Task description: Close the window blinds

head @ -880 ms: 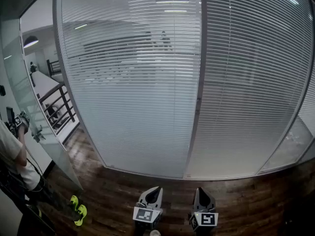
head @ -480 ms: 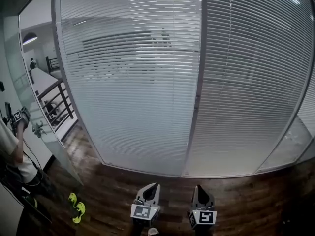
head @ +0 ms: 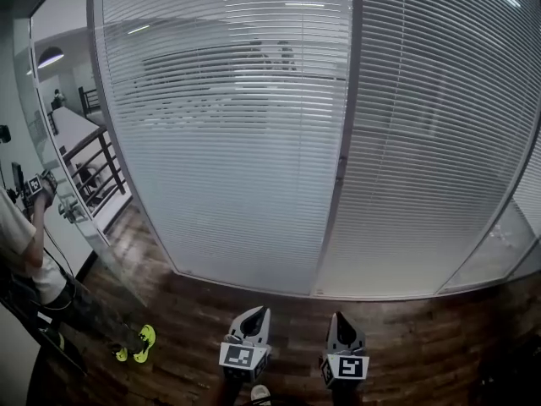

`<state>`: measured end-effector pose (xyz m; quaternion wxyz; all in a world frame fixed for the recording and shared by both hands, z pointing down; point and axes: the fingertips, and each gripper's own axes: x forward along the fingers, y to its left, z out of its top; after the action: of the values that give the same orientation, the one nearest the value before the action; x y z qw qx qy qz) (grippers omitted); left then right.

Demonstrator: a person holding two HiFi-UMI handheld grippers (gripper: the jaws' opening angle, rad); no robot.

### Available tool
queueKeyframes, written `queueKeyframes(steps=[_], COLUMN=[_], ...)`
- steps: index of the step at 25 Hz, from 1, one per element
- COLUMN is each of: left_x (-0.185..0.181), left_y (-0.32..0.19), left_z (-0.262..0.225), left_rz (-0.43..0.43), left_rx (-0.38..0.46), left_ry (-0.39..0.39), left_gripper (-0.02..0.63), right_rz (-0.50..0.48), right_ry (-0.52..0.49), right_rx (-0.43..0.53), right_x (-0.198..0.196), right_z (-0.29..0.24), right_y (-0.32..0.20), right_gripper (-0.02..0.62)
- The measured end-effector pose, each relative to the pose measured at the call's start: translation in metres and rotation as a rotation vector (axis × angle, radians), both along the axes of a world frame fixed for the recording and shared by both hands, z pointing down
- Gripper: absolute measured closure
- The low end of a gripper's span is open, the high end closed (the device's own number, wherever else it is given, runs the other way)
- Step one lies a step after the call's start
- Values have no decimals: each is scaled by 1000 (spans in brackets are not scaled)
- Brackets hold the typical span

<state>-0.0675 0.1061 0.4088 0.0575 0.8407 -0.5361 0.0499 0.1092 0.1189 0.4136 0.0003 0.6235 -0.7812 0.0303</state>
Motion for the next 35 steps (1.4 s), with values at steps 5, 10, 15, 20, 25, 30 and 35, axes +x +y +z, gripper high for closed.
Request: queueKeyframes(steps=[5, 10, 15, 20, 25, 30, 35], left_x=[-2, -18, -33, -44, -54, -56, -53], left_y=[-13, -24, -40, -62, -80, -101, -121], left_z=[17, 23, 6, -2, -10, -7, -8], left_rz=[-2, -32, -33, -52, -38, -16, 23], left_rx=[-22, -43, -36, -19, -12, 2, 12], left_ry=[31, 48, 62, 22, 12, 1, -30], left_gripper=[606, 606, 606, 606, 606, 606, 606], right_rz=[-36, -31, -36, -1, 26, 42, 60], right_ry=[-87, -54, -88, -58, 28, 91, 113], right_rx=[-103, -100, -99, -86, -53, -39, -19], right_x=[-5, -10, -10, -5, -11, -18, -22], right_z=[24, 37, 20, 4, -9, -11, -19], right_y=[-20, -31, -43, -62, -82, -97, -109], right_gripper=[592, 592, 592, 592, 592, 592, 592])
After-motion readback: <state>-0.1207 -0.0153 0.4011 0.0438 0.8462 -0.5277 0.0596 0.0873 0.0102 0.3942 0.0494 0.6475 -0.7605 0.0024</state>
